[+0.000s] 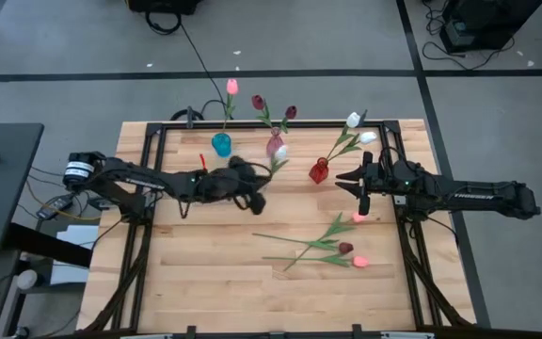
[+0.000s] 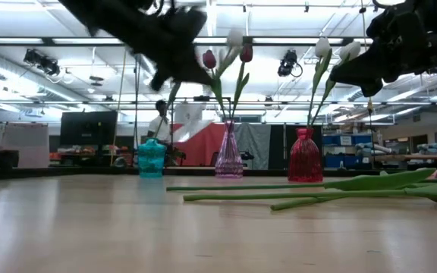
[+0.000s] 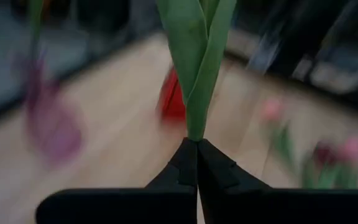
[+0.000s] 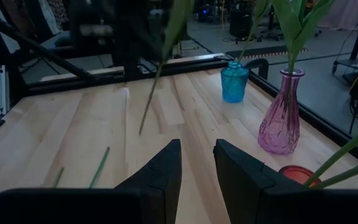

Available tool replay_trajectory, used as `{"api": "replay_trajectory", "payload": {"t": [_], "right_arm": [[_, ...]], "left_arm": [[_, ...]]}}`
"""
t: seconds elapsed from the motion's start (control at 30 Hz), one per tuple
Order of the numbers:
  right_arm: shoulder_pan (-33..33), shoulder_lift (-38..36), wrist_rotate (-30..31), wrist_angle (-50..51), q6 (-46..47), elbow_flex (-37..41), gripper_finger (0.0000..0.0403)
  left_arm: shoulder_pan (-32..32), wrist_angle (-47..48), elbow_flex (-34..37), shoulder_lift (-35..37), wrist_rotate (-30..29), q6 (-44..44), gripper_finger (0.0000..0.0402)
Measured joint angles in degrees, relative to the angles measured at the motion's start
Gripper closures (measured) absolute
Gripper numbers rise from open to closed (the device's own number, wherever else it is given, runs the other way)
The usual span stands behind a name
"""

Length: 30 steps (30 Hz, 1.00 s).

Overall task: Sort flowers into vase by color
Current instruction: Put the white flower into the red vase

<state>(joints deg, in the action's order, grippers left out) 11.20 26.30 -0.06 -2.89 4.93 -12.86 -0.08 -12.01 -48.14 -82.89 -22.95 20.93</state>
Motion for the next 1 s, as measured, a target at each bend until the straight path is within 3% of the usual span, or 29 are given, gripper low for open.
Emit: {"api": "replay_trajectory", "payload": {"t": [0.27, 0.43, 0.67, 1.0], "right_arm": [[0.0, 0.0, 0.3, 0.1, -0.1, 0.0, 0.0292], [0.0, 0.0, 0.4, 0.0, -0.1, 0.0, 0.0292], [0.0, 0.0, 1.0, 0.0, -0.3, 0.0, 0.0292], [0.0, 0.0, 1.1, 0.0, -0.6, 0.0, 0.0292]], "left_arm": [[0.0, -45.4, -0.1, -14.3, 1.8, -21.9, 0.0398], [0.6, -61.4, -4.6, -23.6, 0.3, -27.1, 0.0398], [0.9, -62.4, -16.9, -32.0, 1.7, -34.6, 0.0399], [3.6, -59.8, -21.8, -32.0, 4.3, -32.6, 0.0400]]}}
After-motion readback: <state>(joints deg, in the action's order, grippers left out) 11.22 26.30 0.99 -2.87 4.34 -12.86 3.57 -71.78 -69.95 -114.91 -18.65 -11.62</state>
